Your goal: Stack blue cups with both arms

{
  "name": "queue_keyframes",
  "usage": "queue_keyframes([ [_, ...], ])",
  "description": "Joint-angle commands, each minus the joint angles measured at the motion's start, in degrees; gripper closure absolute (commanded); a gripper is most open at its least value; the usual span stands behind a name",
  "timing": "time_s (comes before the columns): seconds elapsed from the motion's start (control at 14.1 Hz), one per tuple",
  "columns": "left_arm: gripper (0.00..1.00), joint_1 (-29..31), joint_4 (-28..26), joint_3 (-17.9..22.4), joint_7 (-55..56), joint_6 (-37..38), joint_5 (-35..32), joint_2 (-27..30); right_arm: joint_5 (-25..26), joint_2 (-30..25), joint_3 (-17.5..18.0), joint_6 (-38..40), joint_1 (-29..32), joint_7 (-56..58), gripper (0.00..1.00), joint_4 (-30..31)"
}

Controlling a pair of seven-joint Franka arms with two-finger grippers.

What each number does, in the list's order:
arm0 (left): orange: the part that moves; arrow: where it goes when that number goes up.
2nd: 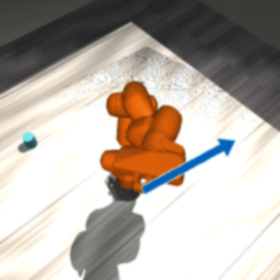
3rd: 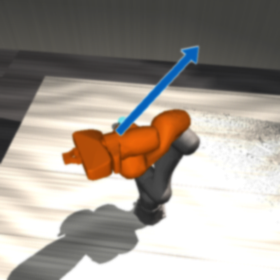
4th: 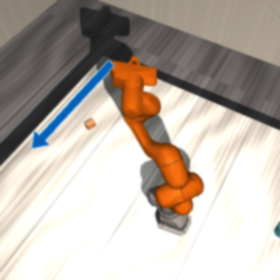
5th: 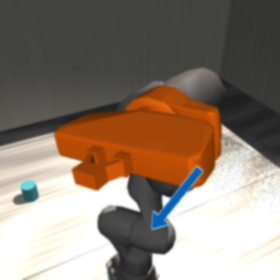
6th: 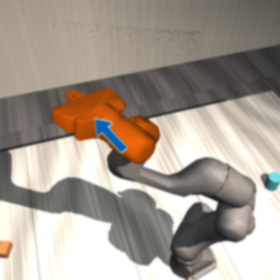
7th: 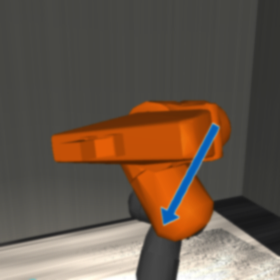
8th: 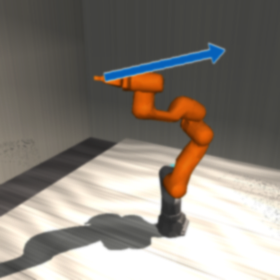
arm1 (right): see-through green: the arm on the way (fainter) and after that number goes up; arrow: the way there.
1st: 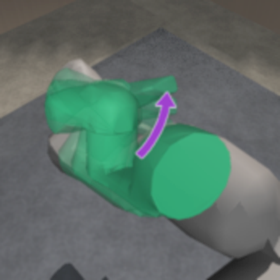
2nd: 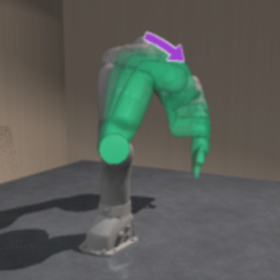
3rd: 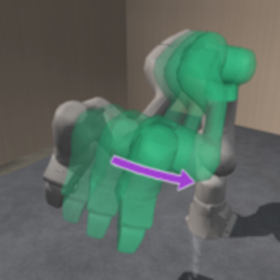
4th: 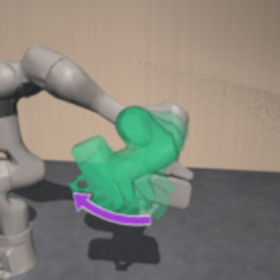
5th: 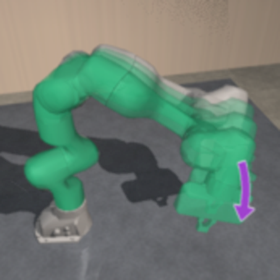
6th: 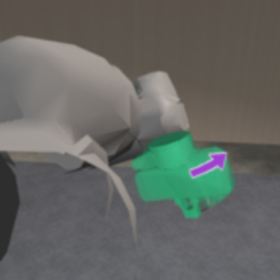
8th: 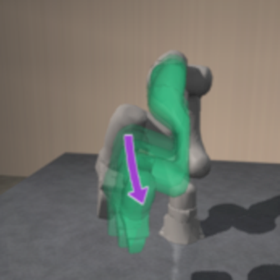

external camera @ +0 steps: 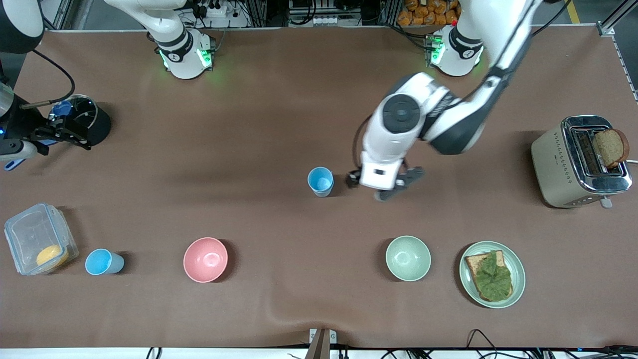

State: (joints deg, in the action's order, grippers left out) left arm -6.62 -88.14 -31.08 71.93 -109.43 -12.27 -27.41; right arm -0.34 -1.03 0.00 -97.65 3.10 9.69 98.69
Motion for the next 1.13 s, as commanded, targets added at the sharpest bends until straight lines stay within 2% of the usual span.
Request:
queue_keyframes([
  [0.0,0.0,6.77,-1.68,-0.56,-7.57,4.74,-0.3,2.88,-1.24,0.85,1.14,1.23,1.82,-0.02,0.0,-1.22],
  [0.42,0.0,21.09,-7.92,-0.56,-26.27,7.74,3.65,11.23,-1.15,0.94,1.06,1.23,1.39,-0.11,0.0,-1.31],
  [0.71,0.0,30.77,-7.92,-0.65,-44.03,11.86,3.83,12.82,-1.06,0.85,1.32,1.14,1.04,-0.02,0.0,-1.31],
  [1.06,0.0,38.42,-8.01,-0.47,-60.21,13.9,3.39,14.49,-1.15,0.94,1.32,1.14,1.12,-0.11,0.0,-1.39],
])
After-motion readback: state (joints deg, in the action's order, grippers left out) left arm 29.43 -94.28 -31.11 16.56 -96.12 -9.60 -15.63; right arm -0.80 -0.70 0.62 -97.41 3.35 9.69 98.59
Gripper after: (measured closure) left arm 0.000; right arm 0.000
